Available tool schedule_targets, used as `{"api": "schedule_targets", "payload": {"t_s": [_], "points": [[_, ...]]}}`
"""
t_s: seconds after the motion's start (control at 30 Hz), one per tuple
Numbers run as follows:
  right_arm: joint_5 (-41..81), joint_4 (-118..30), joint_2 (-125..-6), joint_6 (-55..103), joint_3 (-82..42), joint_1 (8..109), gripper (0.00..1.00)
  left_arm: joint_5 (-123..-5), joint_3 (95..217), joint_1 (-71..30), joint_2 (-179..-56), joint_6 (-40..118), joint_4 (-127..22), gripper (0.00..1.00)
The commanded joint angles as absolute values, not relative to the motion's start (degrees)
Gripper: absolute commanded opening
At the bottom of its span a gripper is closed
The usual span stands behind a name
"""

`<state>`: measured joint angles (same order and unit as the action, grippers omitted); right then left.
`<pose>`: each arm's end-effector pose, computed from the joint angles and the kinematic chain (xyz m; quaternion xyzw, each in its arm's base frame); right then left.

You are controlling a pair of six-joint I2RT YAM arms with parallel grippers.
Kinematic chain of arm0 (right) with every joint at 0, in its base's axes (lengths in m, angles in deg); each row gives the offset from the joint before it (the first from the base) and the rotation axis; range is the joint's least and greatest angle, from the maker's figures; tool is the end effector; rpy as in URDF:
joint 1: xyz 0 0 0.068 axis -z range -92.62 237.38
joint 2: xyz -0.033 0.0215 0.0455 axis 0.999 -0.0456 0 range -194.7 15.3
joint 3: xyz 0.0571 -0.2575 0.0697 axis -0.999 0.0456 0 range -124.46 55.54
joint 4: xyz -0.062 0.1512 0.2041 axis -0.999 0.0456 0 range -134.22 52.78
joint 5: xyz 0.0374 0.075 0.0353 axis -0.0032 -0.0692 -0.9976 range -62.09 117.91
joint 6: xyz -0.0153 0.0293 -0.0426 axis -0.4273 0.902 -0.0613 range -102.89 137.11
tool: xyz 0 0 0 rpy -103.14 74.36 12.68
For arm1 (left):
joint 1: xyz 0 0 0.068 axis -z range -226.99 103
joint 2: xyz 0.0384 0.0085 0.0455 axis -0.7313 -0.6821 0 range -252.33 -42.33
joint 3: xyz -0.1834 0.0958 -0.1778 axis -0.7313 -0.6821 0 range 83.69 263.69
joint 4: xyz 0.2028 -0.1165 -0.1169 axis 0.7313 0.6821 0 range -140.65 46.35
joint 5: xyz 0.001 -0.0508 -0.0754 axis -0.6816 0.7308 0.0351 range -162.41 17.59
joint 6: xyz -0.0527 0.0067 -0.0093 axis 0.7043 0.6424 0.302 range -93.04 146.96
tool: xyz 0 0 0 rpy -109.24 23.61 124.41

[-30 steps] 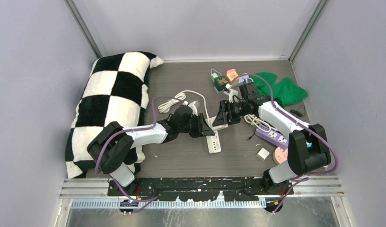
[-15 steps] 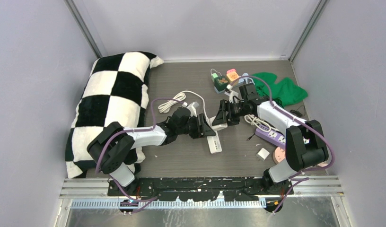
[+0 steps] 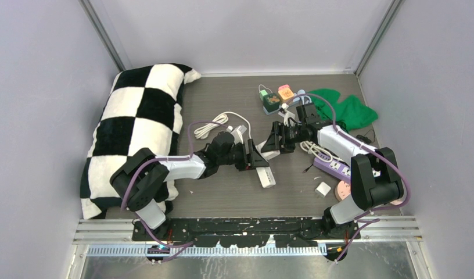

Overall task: Pull the plug off the socket
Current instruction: Remove the plug from the socket.

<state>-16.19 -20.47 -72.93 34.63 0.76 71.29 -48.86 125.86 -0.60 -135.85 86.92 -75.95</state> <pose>0.2846 0.1079 0.2088 -0.0950 0.8904 0.4204 0.1464 0.2185 -0.2501 0.1762 0.0092 0.8374 -0.5188 0.1721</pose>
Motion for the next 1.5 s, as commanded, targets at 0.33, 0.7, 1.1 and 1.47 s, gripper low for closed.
{"api": "schedule_targets", "payload": {"t_s": [0.33, 0.7, 1.1, 1.47], "points": [[-22.6, -28.6, -72.3, 41.7, 1.8, 72.0, 0.01, -49.7, 126.2, 0.0, -136.7, 91.3, -80.4, 0.50], [-21.6, -31.4, -71.3, 44.3, 3.9, 72.0, 0.01, -50.3, 128.0, 0.2, -139.2, 93.0, -79.9, 0.23], [-25.5, -28.3, -67.1, 34.4, 4.5, 72.0, 0.01, -47.3, 128.8, 0.2, -138.9, 86.5, -78.5, 0.00], [-19.9, -22.3, -69.5, 33.0, -1.7, 68.0, 0.01, -50.7, 130.5, 0.2, -138.6, 84.7, -72.0, 0.00]]}}
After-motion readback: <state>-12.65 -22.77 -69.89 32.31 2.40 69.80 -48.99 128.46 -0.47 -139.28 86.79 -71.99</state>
